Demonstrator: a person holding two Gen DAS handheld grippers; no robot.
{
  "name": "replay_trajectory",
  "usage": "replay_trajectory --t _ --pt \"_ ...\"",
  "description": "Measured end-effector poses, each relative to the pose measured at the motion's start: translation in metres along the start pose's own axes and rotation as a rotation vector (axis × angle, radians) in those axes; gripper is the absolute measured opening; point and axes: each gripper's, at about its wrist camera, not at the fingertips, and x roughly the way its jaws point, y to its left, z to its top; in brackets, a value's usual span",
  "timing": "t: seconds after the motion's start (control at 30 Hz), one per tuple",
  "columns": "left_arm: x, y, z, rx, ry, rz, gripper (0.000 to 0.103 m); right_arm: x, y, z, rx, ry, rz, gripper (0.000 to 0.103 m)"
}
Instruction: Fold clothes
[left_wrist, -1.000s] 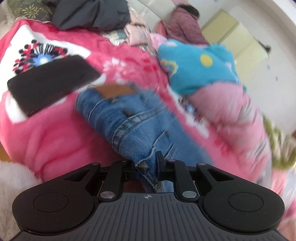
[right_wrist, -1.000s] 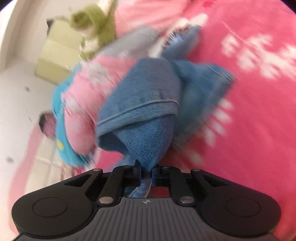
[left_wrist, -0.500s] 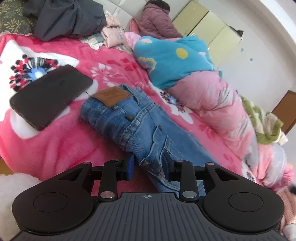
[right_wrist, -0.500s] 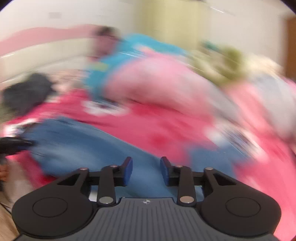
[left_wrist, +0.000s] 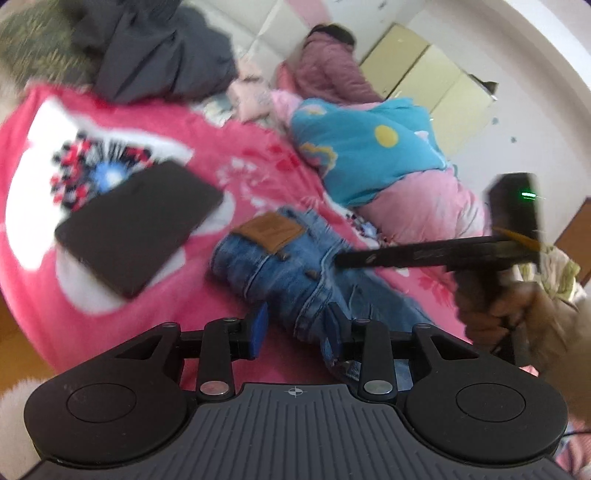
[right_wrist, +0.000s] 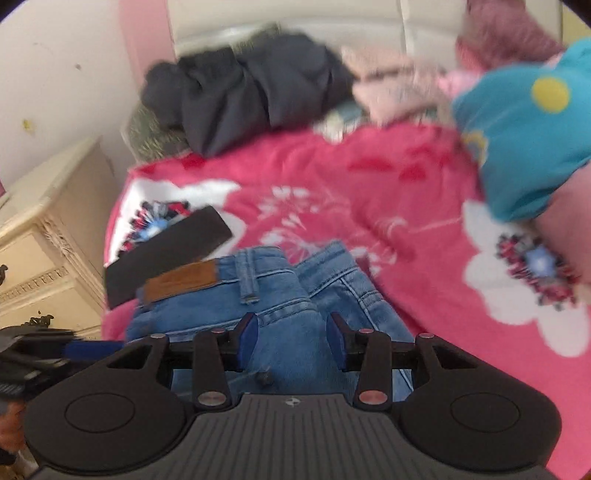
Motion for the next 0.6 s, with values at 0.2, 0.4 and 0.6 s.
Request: replay_trajectory --t 0.2,0.4,0.6 --pt "0.009 -0.009 0.005 0.093 -0.077 -0.004 0.033 0.013 0.004 -0.011 -0.004 0.016 -0.025 0.003" --pt "0.024 -0.014 0.011 0.086 -0.097 -0.004 0.033 -0.009 0.047 -0.012 -0.191 -0.091 -0.233 0.001" --pt "0.034 -0.021 0.016 0.099 -0.109 -0.015 0.033 -0.018 0.044 0.0 -0.283 -0.139 -0.337 0.0"
